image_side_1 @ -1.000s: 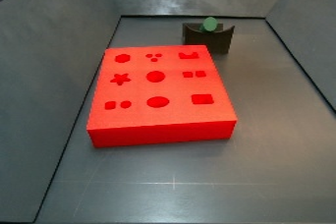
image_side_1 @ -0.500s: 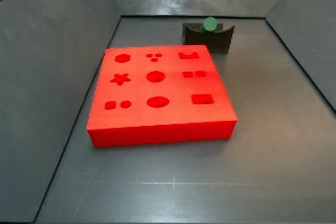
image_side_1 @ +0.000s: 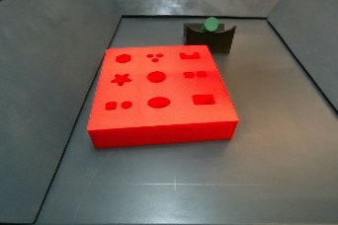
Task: Pick up the round object. Move up. Place the round object on the fixture. Regrasp the round object. Move to above the board. Insert the round object.
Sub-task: Regrasp the round object.
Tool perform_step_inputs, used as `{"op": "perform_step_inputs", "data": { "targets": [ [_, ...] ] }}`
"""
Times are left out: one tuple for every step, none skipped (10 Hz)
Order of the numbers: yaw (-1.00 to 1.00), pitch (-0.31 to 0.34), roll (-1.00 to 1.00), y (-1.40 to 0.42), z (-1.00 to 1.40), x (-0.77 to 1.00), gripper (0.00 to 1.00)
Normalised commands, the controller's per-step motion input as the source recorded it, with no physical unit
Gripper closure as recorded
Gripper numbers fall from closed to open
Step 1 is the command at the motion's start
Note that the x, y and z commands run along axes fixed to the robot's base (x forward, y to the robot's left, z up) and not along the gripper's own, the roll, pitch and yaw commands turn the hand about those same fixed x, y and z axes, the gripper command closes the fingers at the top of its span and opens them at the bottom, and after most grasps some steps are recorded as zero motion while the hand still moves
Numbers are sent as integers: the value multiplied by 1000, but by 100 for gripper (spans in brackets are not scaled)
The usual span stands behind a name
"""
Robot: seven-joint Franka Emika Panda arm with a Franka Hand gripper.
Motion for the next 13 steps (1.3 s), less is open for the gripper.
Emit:
{"op": "perform_step_inputs", "data": {
  "targets": [
    [56, 16, 185, 68, -1000, 42, 0],
    [55, -3, 165, 60, -1000, 49, 0],
    [56, -9, 134, 54, -1000, 53, 0],
    [55, -13, 96, 50, -1000, 62, 0],
    [52, -18, 77, 47, -1000, 73, 0],
    [49, -18, 64, 43, -1000, 82, 0],
    [43, -18, 59, 35, -1000, 96, 0],
    [39, -15, 58, 30, -1000, 106, 0],
    [41, -10, 60, 24, -1000, 116, 0],
    [38, -11, 63, 13, -985, 124, 0],
    [40, -14, 63, 8, -846, 111, 0],
    [41, -16, 61, 1, -706, 95, 0],
    [44, -21, 60, -4, -525, 85, 0]
  ]
}}
